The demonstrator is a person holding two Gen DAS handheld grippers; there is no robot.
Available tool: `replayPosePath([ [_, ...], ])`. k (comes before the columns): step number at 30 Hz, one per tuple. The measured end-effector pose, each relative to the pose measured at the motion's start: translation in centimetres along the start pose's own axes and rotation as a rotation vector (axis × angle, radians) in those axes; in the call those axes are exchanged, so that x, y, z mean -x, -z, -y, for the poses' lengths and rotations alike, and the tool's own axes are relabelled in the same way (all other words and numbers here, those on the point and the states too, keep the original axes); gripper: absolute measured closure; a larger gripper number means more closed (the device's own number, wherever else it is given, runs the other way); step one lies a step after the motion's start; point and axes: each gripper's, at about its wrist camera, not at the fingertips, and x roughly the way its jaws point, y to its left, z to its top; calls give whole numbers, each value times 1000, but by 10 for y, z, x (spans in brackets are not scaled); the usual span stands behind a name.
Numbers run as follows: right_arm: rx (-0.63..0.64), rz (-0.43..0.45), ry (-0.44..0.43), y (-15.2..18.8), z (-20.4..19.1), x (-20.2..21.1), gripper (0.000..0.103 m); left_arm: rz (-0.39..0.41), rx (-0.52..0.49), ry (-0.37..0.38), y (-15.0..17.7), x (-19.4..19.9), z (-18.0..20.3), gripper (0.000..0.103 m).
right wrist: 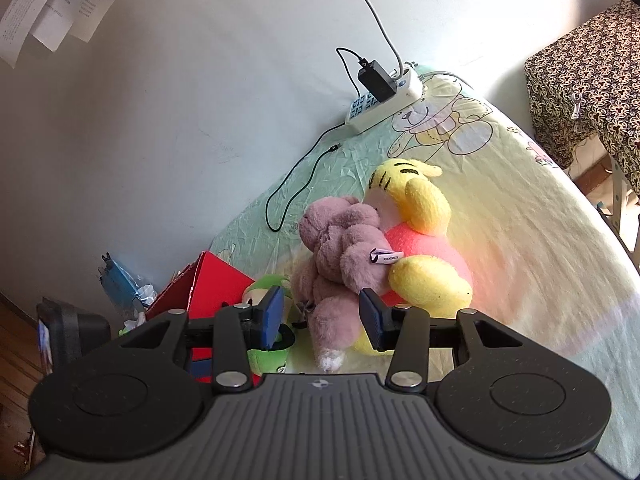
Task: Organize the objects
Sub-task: 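Move the right gripper back to the mauve teddy bear on the yellow cushion, then close the right gripper on the mauve teddy bear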
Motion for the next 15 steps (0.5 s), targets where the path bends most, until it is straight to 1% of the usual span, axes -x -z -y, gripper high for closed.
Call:
replayPosePath([
  [3,7,16,-22,3,2,1,57,-22,6,35,5,-8,0,2],
  [5,14,31,-36,5,3,1,57,-23,17,81,8,-11,0,2],
  [8,34,53,-49,5,4,2,57,-1,44,195,15,-15,-3,2],
  [12,21,112,-67,-5,10,1,58,24,103,378,21,-23,-9,2],
  [13,18,119,-68,-9,12,-1,58,27,118,411,22,-25,-11,2],
  [15,27,116,-57,-15,14,-9,59,27,146,444,20,-29,-13,2],
])
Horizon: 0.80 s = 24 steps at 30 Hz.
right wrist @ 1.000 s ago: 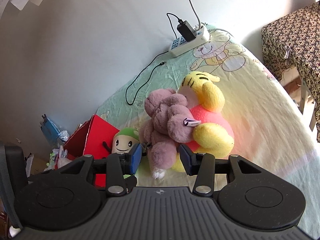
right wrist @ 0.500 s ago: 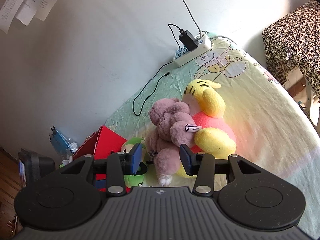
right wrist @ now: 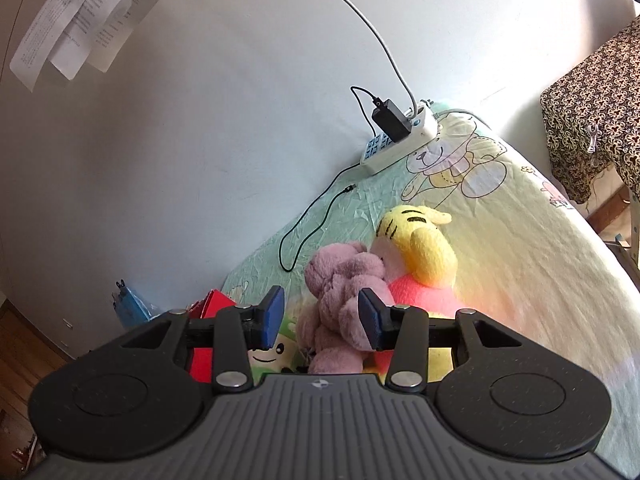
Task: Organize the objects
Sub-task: 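Close the right gripper on the mauve teddy bear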
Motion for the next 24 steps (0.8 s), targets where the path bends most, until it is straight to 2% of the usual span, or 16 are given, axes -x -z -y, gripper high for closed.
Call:
replayPosePath([
  [3,35,4,19,-5,3,-14,60,12,30,9,-5,-3,-6,1],
  [6,65,-9,35,-10,7,-30,60,28,45,50,-16,-1,-10,1],
  [9,86,-52,53,-12,12,-48,60,119,33,78,-29,12,-13,1],
  [12,51,-99,58,-11,21,-61,60,153,19,98,-43,14,-14,1],
  [14,3,-130,44,-9,28,-67,63,147,26,115,-52,7,-15,1],
  [15,-15,-141,36,-8,29,-68,69,139,38,132,-55,3,-18,1],
  [17,-11,-149,30,-6,28,-69,73,121,57,181,-59,-6,-23,1],
  [20,-3,-144,36,-5,28,-65,74,104,66,242,-57,-14,-29,1],
  [24,-53,-196,-15,-3,34,-64,76,101,41,357,-53,-8,-33,2],
])
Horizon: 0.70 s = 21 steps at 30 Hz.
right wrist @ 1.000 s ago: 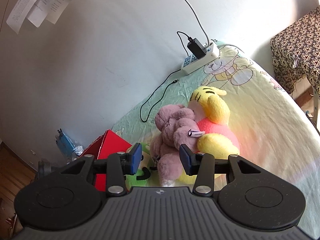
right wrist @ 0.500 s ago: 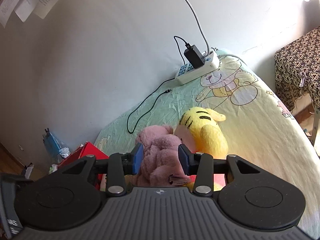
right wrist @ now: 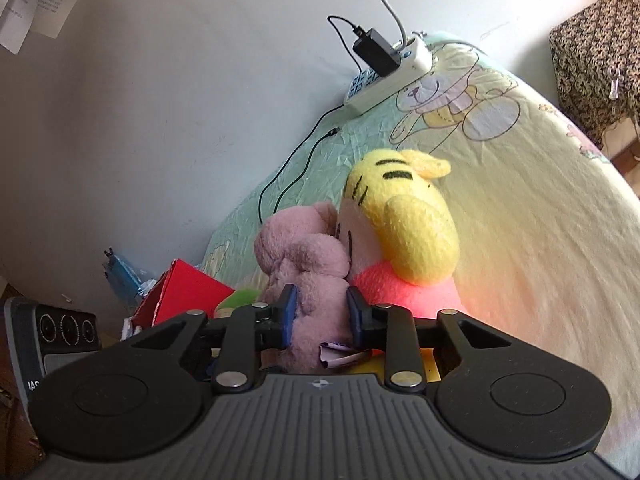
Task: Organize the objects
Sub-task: 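Close the right gripper on the mauve teddy bear, then lift the teddy bear with the right gripper and carry it to the red box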
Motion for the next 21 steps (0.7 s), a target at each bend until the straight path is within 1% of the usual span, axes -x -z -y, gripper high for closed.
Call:
replayPosePath([
  [1,2,-19,-14,3,-1,-1,76,-1,-10,14,1,2,1,2],
  [2,14,-35,-27,6,-3,-1,76,-6,-29,13,4,3,2,2],
  [4,44,-40,-18,12,-8,1,76,-16,-63,3,7,3,2,2],
  [7,74,-38,-1,13,-9,-1,72,-19,-71,6,4,1,1,3],
  [9,70,-39,0,9,-7,-6,68,-7,-96,-9,1,2,3,6],
  [10,63,-47,-2,7,-6,-9,68,-3,-107,-19,0,1,5,6],
  [12,49,-50,-4,5,-4,-12,69,10,-115,-35,0,2,7,8],
  [14,40,-51,-13,6,-4,-10,73,14,-110,-38,0,5,7,8],
  [16,30,-46,-30,9,-5,-5,74,17,-119,-39,3,10,9,9],
  [18,21,-37,-49,14,-7,1,74,27,-145,-52,7,17,16,9],
  [21,31,-20,-68,21,-16,11,74,58,-197,-92,13,30,31,9],
])
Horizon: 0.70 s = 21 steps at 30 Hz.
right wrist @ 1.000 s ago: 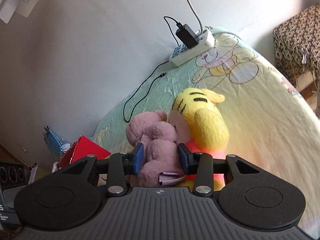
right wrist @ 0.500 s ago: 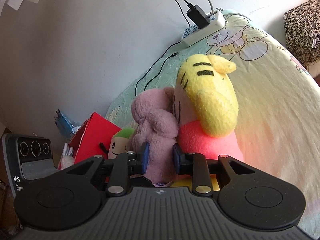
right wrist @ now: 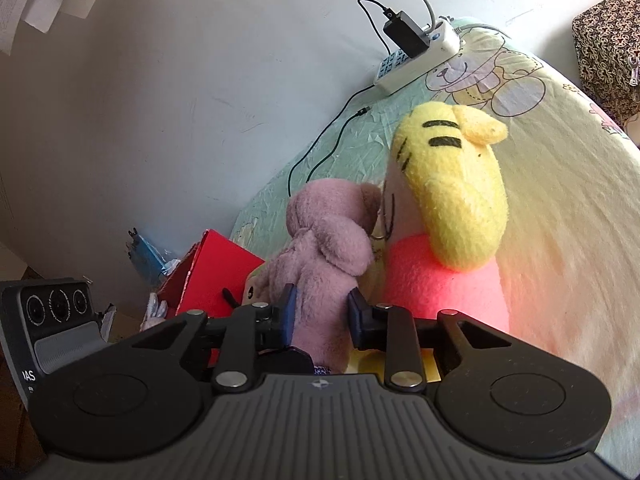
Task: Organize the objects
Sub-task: 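Lift the teddy bear with the right gripper and carry it to the red box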
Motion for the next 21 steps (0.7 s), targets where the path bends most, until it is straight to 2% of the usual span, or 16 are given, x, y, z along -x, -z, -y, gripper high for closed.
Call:
replayPosePath([
  [10,83,28,-93,3,-39,25,75,97,-3,-55,8,56,23,9],
  [16,156,7,-178,5,-67,23,75,174,12,-147,18,96,31,9],
  [21,198,-30,-239,8,-97,3,74,233,39,-217,26,130,17,9],
])
